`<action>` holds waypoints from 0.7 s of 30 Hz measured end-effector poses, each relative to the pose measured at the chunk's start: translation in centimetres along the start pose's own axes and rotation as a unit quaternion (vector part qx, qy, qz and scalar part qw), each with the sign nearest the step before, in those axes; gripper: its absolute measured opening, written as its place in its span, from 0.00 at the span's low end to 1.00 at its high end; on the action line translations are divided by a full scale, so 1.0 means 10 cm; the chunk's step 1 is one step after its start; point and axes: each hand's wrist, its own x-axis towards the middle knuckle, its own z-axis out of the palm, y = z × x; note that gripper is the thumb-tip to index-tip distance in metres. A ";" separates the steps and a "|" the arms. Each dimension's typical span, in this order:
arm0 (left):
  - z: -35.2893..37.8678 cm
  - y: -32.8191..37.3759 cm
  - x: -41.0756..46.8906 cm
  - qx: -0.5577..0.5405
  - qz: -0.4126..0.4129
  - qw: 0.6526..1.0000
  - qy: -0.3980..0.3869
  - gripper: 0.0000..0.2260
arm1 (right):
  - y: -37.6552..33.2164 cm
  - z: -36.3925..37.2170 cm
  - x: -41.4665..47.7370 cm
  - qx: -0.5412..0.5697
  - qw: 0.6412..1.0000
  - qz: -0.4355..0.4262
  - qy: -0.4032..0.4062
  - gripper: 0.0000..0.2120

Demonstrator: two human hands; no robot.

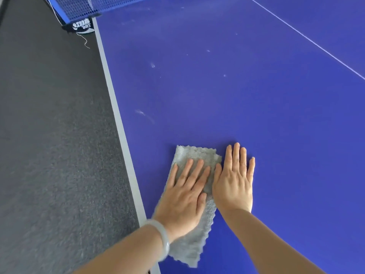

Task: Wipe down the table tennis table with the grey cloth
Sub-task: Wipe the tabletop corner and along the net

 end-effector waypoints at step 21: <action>-0.13 -1.40 0.41 0.006 -0.061 0.998 0.024 0.27 | -0.65 0.05 0.55 0.004 0.971 0.235 0.035 0.29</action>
